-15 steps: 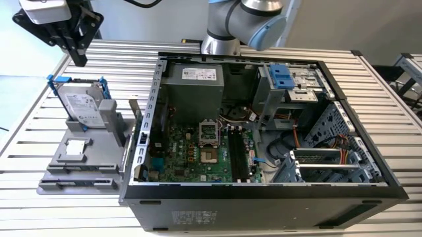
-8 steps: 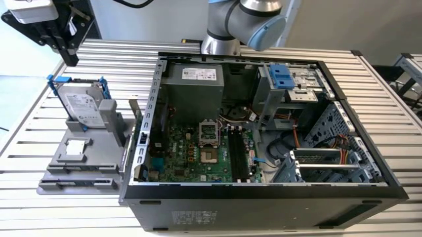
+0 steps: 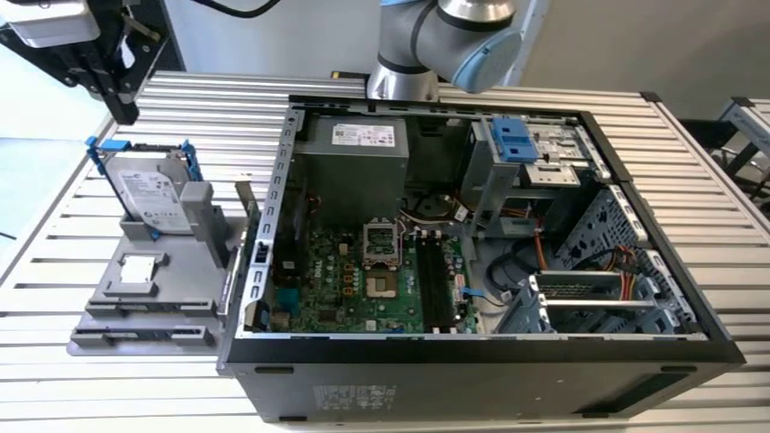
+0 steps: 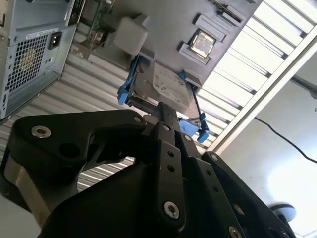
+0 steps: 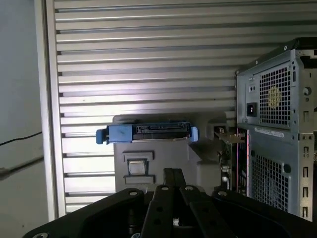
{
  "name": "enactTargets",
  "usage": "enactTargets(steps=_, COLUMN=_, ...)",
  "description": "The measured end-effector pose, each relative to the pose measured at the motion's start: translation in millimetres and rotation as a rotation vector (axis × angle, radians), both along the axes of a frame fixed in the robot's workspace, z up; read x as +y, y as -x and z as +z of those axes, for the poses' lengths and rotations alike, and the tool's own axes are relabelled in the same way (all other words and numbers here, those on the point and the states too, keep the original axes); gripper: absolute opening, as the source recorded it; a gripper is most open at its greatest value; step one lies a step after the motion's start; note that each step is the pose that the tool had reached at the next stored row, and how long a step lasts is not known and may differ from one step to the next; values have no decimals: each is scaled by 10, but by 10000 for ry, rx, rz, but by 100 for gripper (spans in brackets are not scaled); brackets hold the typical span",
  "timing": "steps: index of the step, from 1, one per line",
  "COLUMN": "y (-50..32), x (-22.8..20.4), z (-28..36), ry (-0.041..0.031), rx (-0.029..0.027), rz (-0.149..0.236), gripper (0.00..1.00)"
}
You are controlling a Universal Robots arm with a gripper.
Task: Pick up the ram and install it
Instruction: 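Reach for the ram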
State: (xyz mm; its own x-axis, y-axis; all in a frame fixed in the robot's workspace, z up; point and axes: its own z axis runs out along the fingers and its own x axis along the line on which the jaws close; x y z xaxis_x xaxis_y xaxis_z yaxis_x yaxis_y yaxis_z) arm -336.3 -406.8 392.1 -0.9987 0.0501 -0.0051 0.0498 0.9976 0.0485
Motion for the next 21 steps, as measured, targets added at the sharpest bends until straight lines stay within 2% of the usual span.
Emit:
enactTargets(steps=4, y=44, x=-121, z=-4, ry=0, rx=0, rz=-1, gripper=0)
enactTargets(steps=9, y=83, x=-211, z=-11, ry=0, rx=1, rz=-2, gripper=0)
enactTargets(steps=13, y=95, x=-314, z=-18, ry=0, rx=1, rz=0, gripper=0)
enactTargets(steps=17, y=95, x=-480, z=-27, ry=-29, rx=0, rz=-1, gripper=0)
enactTargets(steps=21, y=95, x=-614, z=-37, ry=-42, rx=0, rz=6, gripper=0)
